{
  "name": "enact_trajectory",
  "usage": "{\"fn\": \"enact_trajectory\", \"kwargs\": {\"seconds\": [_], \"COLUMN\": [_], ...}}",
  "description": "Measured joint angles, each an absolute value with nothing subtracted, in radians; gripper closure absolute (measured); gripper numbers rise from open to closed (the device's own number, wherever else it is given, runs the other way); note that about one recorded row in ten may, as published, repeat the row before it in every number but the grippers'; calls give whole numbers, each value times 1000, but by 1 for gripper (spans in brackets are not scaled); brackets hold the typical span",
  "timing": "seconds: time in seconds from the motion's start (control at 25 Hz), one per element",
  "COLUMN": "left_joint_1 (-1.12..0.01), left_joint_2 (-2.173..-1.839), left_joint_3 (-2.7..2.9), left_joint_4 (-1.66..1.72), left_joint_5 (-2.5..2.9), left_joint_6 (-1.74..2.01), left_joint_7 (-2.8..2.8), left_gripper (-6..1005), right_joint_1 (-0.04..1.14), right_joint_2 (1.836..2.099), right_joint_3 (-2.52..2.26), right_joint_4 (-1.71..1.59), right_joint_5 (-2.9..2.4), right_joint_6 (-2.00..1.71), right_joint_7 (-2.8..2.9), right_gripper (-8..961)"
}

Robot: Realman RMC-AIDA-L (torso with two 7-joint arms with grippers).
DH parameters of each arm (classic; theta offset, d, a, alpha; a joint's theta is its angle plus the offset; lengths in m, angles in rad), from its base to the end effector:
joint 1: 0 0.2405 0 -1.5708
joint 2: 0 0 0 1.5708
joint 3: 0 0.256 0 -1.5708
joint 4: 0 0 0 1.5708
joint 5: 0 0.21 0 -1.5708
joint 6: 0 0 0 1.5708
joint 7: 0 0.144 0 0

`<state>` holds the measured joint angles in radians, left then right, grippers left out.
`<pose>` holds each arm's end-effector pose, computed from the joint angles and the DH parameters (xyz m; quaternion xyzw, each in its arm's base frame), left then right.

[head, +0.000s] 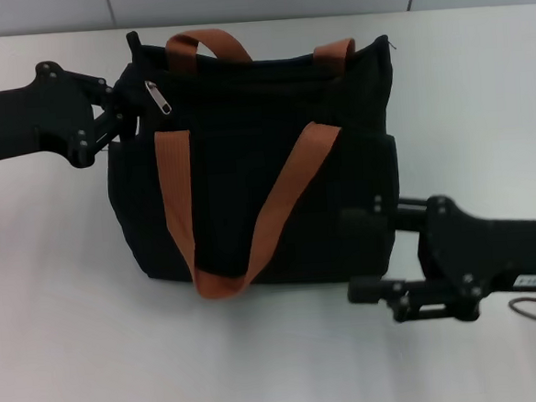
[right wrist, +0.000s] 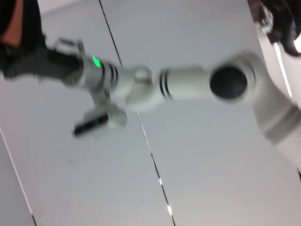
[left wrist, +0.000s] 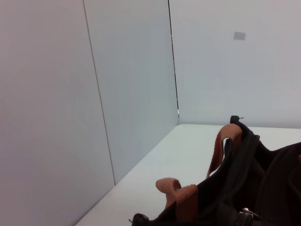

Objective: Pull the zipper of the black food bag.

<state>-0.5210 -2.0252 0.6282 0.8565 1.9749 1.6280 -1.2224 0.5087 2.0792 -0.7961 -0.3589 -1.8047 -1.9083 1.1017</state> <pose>-0.2548 0.3477 0.0655 -0.9512 -0.0599 -0.2122 0.2158 0.2331 0.2584 -0.0292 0.8997 -0.1355 -0.4136 0.0332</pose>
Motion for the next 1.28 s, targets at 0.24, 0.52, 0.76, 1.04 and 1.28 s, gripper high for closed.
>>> {"fn": "enact_trajectory", "kwargs": {"seconds": [0.24, 0.52, 0.76, 1.04, 1.28], "left_joint_1": [-511, -498, -496, -493, -492], "left_joint_2": [-2029, -2030, -2031, -2031, -2032], "left_joint_3": [627, 627, 628, 627, 628], "left_joint_4": [857, 854, 851, 849, 848], "left_joint_5": [1947, 1930, 1927, 1922, 1919], "left_joint_6": [1625, 1623, 1623, 1625, 1629], "left_joint_7": [-1218, -1215, -1215, -1209, -1215], "left_gripper": [977, 977, 978, 978, 978], "right_joint_1": [540, 698, 857, 972, 1024], "right_joint_2": [2079, 2056, 2031, 2036, 2045], "right_joint_3": [-796, -805, -866, -954, -1028], "right_joint_4": [-469, -578, -565, -564, -565], "right_joint_5": [-1682, -1641, -1697, -1760, -1810], "right_joint_6": [-1968, -1868, -1720, -1591, -1487], "right_joint_7": [1371, 1809, 2077, 2213, 2293], "right_gripper": [201, 202, 204, 217, 228]}}
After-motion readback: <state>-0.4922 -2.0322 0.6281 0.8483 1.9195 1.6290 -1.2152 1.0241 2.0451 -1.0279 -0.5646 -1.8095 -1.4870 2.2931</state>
